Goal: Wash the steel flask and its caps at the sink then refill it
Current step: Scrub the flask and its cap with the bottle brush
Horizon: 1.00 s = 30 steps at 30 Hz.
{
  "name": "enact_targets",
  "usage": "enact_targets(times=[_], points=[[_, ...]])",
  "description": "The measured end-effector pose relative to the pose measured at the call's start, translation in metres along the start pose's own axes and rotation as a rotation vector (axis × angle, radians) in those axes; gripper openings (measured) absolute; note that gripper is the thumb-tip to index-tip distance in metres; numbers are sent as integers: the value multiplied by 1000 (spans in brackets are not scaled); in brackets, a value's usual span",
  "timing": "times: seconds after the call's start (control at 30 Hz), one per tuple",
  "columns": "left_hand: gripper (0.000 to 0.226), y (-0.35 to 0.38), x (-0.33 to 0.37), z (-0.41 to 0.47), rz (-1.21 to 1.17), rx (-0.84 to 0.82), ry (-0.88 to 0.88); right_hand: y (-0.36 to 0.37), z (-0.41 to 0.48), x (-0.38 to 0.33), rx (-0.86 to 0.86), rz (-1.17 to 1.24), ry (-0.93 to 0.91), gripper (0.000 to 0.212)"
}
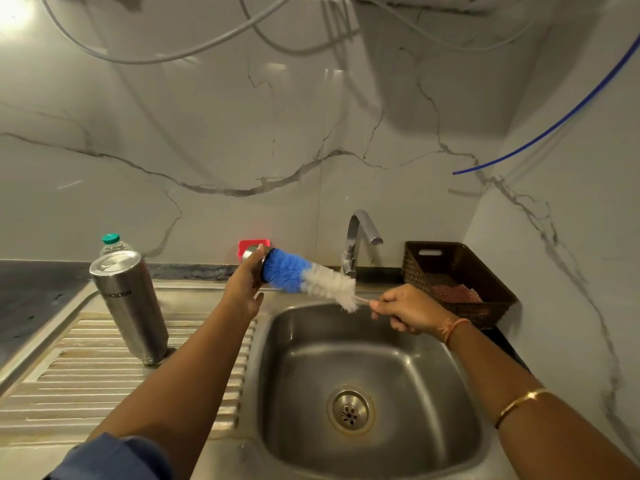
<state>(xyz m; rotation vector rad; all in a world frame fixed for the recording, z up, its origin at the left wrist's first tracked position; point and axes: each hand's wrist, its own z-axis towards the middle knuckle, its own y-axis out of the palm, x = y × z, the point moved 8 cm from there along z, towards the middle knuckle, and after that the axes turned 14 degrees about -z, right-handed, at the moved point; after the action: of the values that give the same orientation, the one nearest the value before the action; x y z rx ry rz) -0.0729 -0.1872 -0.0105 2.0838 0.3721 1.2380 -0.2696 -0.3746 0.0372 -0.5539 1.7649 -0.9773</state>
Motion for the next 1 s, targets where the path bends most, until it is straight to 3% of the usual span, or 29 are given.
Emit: enact_targets(times=[0.17,0.4,0.53,0.67,0.87,1.0], points=[[25,-10,13,2,-164,50,27,-10,-12,14,-118,64,116,41],[11,-13,-2,0,-88,39,-47,-8,-9,24,28,-61,178,35],[24,-20,-10,-5,60,120,-8,1,-9,21,118,-89,154,33],[43,-18,-9,-3,46,62,49,12,-10,19,229,-61,129,30],[44,-21,-10,0,2,66,53,24,-15,0,391,-43,70,29],[26,-27,-11,1,33,124,43,21,-20,-13,468,-170,5,32]])
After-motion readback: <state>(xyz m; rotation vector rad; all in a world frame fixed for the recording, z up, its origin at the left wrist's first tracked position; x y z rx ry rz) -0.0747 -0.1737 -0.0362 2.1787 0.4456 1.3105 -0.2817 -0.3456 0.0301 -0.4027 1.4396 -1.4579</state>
